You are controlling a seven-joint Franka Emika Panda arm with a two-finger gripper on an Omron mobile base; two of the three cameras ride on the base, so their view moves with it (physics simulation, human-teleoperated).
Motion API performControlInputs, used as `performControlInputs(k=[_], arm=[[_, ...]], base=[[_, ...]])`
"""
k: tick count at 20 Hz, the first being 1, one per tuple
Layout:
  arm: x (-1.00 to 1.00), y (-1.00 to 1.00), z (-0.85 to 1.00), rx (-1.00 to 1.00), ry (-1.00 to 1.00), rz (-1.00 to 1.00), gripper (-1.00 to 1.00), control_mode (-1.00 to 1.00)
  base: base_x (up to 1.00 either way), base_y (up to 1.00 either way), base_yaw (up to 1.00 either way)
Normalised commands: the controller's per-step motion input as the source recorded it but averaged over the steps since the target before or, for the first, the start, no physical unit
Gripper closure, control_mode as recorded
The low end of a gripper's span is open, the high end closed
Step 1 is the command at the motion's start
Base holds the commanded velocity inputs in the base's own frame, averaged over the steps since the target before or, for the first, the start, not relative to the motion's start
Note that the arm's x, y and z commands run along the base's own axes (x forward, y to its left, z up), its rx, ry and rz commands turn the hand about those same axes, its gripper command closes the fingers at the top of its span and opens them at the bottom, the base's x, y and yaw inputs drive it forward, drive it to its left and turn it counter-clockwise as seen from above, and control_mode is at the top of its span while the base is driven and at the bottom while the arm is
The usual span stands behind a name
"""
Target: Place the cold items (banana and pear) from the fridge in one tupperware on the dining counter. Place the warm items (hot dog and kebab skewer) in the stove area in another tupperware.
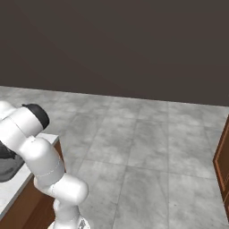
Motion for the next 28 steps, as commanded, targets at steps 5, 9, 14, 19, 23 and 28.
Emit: performControlInputs(k=[5, 9, 14, 19, 23, 28], arm=[[-0.14, -0.25, 0.00, 0.31, -0.27, -0.01, -1.00, -1.00], [-0.12, -0.64, 0.00, 0.53, -0.46, -0.04, -1.00, -1.00], [-0.20, -0.66, 0.51, 0.56, -0.21, -0.03, -1.00, -1.00], [-0.45, -0.90, 1.00, 0.40, 0.00, 0.01, -1.00, -1.00], [-0.46, -1.00, 1.00, 0.24, 0.00, 0.00, -1.00, -1.00], [-0.18, -1.00, 0.80, 0.16, 0.03, 0.00, -1.00, -1.00]], base=[[0.00, 0.00, 0.00], [0.00, 0.00, 0.00], [0.00, 0.00, 0.00], [0.00, 0.00, 0.00], [0.00, 0.00, 0.00], [0.00, 0.00, 0.00]])
